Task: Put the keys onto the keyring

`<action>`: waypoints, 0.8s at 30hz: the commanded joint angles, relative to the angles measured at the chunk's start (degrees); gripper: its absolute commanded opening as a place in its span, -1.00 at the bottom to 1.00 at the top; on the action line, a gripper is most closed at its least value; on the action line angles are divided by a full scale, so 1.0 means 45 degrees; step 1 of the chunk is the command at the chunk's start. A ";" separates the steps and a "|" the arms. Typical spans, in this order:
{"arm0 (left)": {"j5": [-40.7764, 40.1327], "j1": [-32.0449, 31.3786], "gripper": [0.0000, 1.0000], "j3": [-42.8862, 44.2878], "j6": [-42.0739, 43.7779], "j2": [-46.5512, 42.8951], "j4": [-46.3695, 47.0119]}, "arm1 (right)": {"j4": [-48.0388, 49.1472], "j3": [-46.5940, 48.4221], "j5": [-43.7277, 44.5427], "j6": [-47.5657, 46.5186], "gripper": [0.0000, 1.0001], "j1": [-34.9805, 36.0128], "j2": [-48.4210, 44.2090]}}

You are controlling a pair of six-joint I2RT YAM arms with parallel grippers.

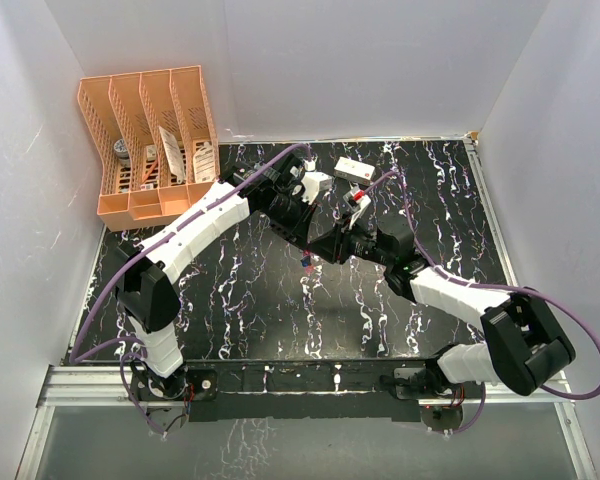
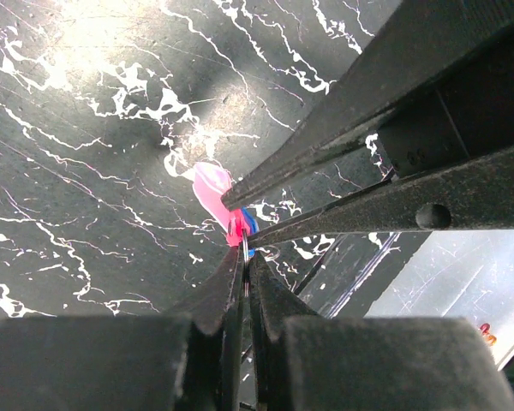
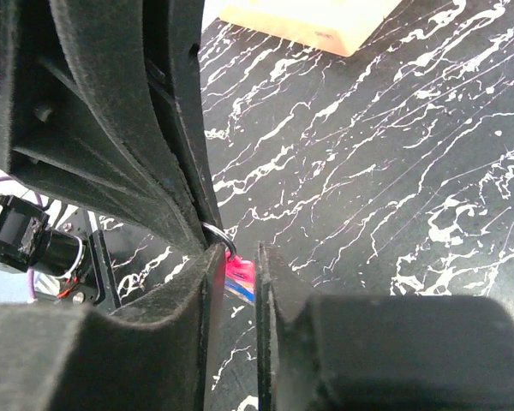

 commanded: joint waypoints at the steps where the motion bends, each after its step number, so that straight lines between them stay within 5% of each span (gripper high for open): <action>1: 0.1029 -0.0118 -1.00 0.0011 -0.0100 -0.0751 -0.0173 | 0.1290 0.0416 0.0206 -0.0118 -0.70 0.0037 0.0081; 6: 0.1022 -0.0108 -1.00 -0.0046 -0.0132 -0.0775 -0.0131 | 0.1605 0.0219 0.0337 -0.0038 -1.00 0.0037 0.0062; 17: 0.0343 -0.0108 -0.99 -0.0148 -0.0420 -0.1024 0.0352 | 0.2016 -0.0351 0.0709 -0.0096 -1.00 0.0038 -0.0452; 24: 0.0095 -0.0098 -0.42 -0.0285 -0.0569 -0.1180 0.0510 | 0.2055 -0.0440 0.0799 -0.0130 -1.00 0.0037 -0.0577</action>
